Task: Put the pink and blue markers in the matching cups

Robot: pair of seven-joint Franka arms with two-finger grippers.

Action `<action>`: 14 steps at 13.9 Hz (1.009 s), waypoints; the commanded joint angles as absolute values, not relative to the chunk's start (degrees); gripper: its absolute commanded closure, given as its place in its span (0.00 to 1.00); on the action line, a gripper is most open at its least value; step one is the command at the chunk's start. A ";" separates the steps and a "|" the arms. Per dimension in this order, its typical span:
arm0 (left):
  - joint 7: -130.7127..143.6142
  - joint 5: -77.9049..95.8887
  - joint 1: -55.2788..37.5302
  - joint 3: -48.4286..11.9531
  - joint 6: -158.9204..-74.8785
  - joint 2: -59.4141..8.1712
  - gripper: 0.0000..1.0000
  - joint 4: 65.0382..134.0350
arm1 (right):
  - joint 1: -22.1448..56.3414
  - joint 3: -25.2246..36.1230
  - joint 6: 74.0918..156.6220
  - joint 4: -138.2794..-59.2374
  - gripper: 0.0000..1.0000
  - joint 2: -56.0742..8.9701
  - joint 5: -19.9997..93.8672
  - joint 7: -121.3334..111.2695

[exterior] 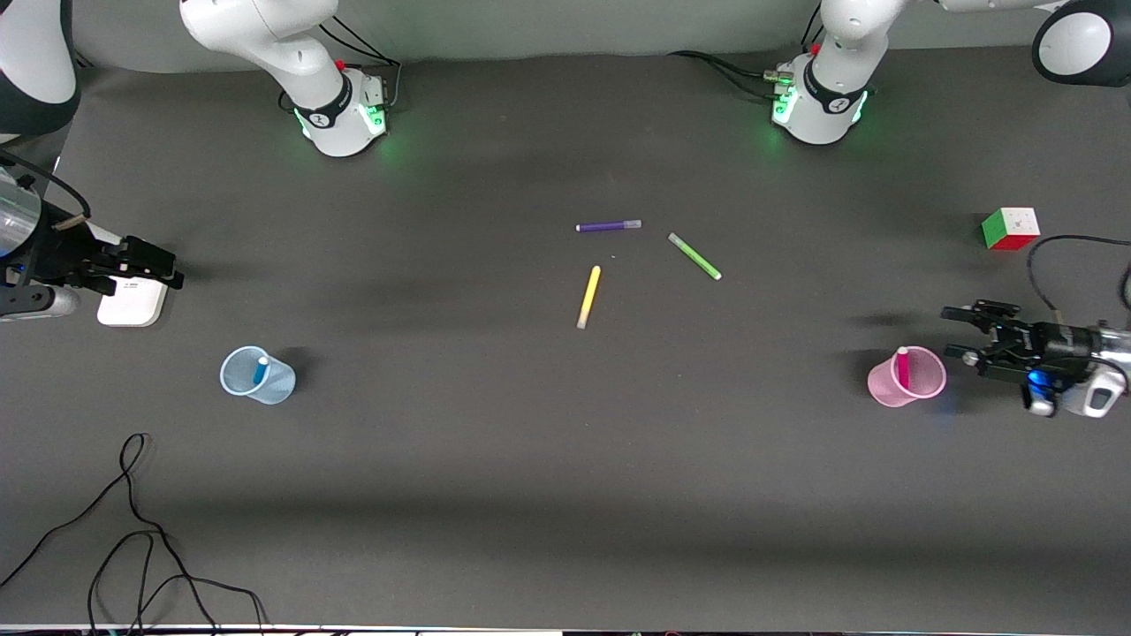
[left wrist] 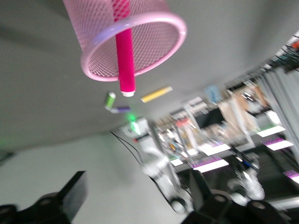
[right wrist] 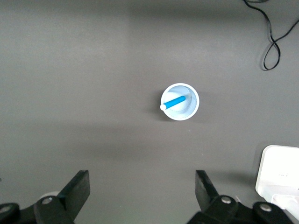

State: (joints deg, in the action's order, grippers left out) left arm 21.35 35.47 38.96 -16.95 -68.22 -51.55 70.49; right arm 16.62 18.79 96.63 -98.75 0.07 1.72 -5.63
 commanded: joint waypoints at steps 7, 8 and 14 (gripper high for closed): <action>20.57 -0.59 19.62 -16.26 -78.55 -19.29 0.00 82.14 | 7.21 8.70 98.09 -98.35 0.00 0.26 -0.70 -1.93; 20.65 -2.36 17.86 -16.17 -81.36 -14.98 0.00 86.18 | 7.29 8.61 98.00 -98.26 0.00 0.26 -0.70 -1.93; 20.31 -3.08 13.37 -16.44 -99.56 7.35 0.00 109.48 | 7.38 8.44 97.73 -98.17 0.00 0.09 -0.09 -1.85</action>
State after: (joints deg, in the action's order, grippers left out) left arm 21.43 -2.00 15.02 -17.77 -93.22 -1.68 98.63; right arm 7.59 8.97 97.78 -98.62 0.05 0.03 -3.19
